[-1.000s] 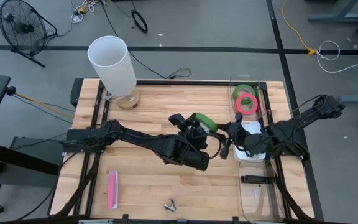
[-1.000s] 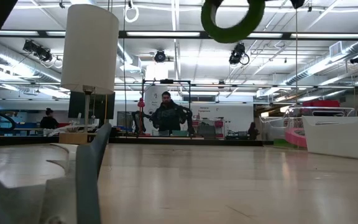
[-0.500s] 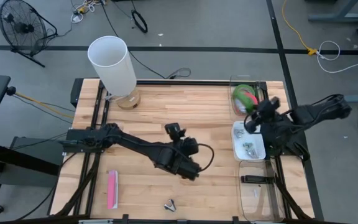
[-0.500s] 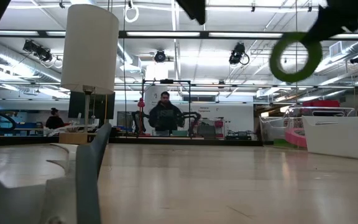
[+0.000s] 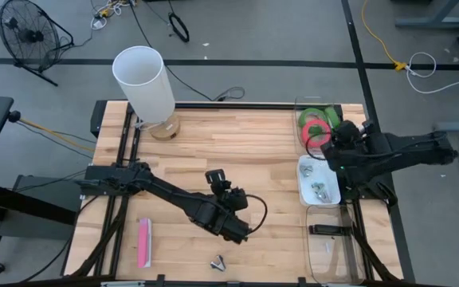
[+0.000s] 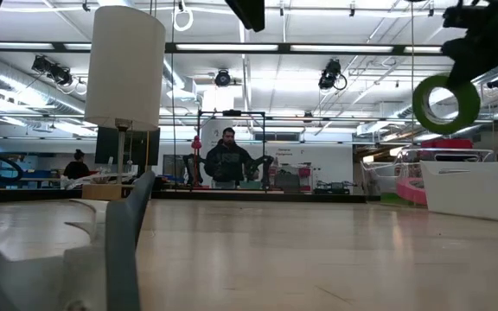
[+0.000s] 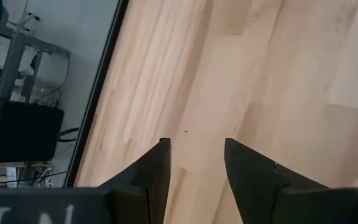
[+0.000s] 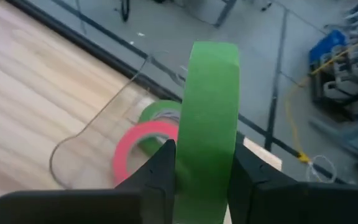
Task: Pick and place Stapler, Stapler remover, tape
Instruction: Put the green masking tape into the top transparent bin
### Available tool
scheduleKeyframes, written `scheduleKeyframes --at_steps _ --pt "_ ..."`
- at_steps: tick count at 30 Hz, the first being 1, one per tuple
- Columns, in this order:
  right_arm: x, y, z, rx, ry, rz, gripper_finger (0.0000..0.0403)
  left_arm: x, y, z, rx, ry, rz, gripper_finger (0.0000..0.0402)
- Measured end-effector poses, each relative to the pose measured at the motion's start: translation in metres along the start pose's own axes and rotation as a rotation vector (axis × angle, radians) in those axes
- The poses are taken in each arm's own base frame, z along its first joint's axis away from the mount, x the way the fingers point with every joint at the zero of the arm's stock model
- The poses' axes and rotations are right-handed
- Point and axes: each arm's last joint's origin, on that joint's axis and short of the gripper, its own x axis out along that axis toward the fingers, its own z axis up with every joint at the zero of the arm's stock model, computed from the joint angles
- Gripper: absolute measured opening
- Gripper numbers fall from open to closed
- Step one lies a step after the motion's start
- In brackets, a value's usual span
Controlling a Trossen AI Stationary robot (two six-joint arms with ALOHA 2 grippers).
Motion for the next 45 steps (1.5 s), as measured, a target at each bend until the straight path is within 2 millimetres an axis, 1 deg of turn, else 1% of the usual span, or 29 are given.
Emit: scheduleKeyframes --at_steps 6,11,18,21,24,27,30,32,36,39,42,45 --pt "0.018 0.015 0.012 -0.104 0.065 -0.129 0.0088 -0.015 -0.012 -0.008 0.032 -0.025 -0.026 0.0153" --pt "0.043 0.029 0.02 -0.224 0.194 -0.223 0.0088 -0.028 -0.023 -0.016 0.036 -0.025 -0.074 0.0153" --pt "0.082 0.054 0.033 -0.315 0.268 -0.241 0.0088 -0.043 -0.034 -0.026 0.029 -0.037 -0.112 0.0153" --pt "0.098 0.056 0.034 -0.35 0.331 -0.279 0.0088 -0.049 -0.038 -0.03 0.035 -0.045 -0.12 0.0153" --pt "0.111 0.053 0.032 -0.357 0.397 -0.313 0.0088 -0.052 -0.04 -0.032 0.041 -0.05 -0.127 0.0153" --pt "0.119 0.051 0.032 -0.345 0.431 -0.329 0.0088 -0.054 -0.041 -0.033 0.041 -0.056 -0.126 0.0153" --pt "0.122 0.051 0.031 -0.315 0.465 -0.294 0.0093 -0.055 -0.042 -0.034 0.043 -0.06 -0.127 0.0153" --pt "0.123 0.051 0.032 -0.298 0.47 -0.275 0.0135 -0.055 -0.042 -0.034 0.043 -0.06 -0.127 0.0153" --pt "0.123 0.051 0.032 -0.309 0.476 -0.261 0.0249 -0.055 -0.042 -0.034 0.043 -0.06 -0.126 0.0153" --pt "0.123 0.051 0.032 -0.309 0.475 -0.262 0.031 -0.055 -0.042 -0.034 0.043 -0.06 -0.126 0.0153" --pt "0.123 0.052 0.032 -0.302 0.468 -0.261 0.0342 -0.055 -0.042 -0.034 0.043 -0.06 -0.126 0.0153" --pt "0.123 0.052 0.032 -0.301 0.473 -0.251 0.0351 -0.055 -0.042 -0.034 0.043 -0.057 -0.129 0.0153"
